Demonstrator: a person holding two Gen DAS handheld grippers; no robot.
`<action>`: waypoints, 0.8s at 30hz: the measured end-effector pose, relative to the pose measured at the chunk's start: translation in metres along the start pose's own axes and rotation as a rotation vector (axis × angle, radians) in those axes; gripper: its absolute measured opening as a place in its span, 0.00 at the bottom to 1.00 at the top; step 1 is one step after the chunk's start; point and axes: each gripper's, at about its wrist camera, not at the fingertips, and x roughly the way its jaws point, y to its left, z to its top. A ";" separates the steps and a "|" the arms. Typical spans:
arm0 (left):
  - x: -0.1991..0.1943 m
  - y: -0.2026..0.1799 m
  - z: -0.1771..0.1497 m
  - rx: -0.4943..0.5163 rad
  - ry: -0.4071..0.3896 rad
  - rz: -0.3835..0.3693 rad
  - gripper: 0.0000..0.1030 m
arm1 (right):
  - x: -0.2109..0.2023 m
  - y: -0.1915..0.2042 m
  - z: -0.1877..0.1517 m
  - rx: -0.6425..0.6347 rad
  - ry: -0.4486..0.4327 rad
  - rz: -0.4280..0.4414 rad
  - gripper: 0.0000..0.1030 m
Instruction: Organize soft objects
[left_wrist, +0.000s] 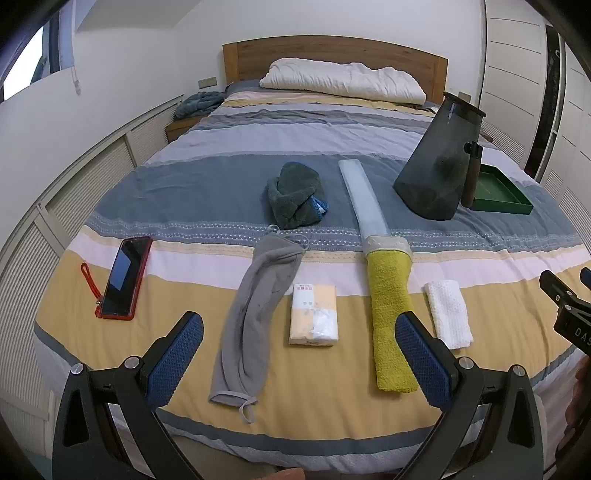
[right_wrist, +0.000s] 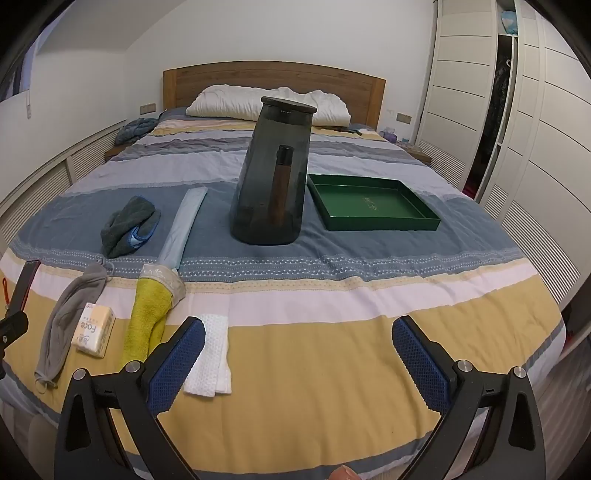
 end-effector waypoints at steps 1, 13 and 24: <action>0.000 0.000 0.000 -0.001 0.002 0.000 0.99 | 0.000 0.000 0.000 0.002 -0.002 0.001 1.00; 0.000 0.004 -0.002 -0.003 0.002 -0.001 0.99 | 0.002 0.001 0.001 -0.004 -0.002 -0.002 1.00; -0.001 -0.002 -0.002 0.003 0.005 0.002 0.99 | 0.001 0.000 -0.001 -0.006 -0.006 -0.003 1.00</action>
